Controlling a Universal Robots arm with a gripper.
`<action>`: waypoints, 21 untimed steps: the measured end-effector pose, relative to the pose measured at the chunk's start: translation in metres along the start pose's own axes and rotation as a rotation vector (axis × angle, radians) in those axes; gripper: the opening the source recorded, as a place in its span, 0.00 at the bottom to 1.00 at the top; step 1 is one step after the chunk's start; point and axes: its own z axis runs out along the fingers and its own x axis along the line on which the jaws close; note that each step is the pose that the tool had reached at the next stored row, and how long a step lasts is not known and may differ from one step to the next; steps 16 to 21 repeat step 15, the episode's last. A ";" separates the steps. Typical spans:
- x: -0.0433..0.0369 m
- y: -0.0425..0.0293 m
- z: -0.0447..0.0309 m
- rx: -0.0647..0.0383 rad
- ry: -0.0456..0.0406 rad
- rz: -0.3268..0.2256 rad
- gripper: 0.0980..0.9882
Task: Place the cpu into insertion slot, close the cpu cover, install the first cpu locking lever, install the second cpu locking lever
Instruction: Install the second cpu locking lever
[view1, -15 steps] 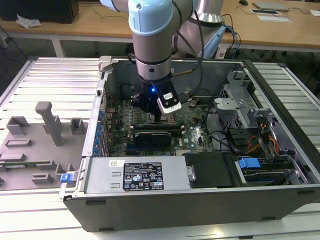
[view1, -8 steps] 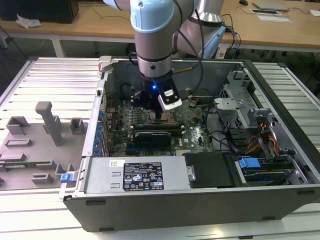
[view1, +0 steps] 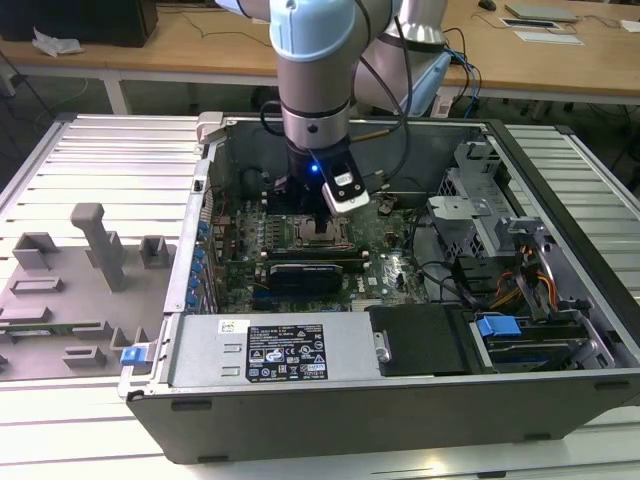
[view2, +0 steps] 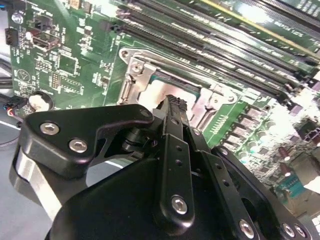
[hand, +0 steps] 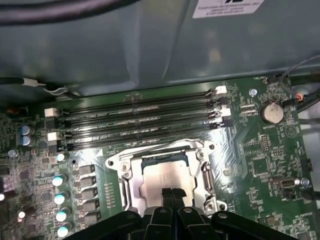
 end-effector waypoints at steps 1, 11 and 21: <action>-0.0002 0.0004 0.0000 0.001 0.0005 0.000 0.01; -0.0006 0.0012 -0.0043 0.004 0.0003 -0.001 0.01; -0.0006 0.0013 -0.0043 0.004 0.0003 -0.001 0.01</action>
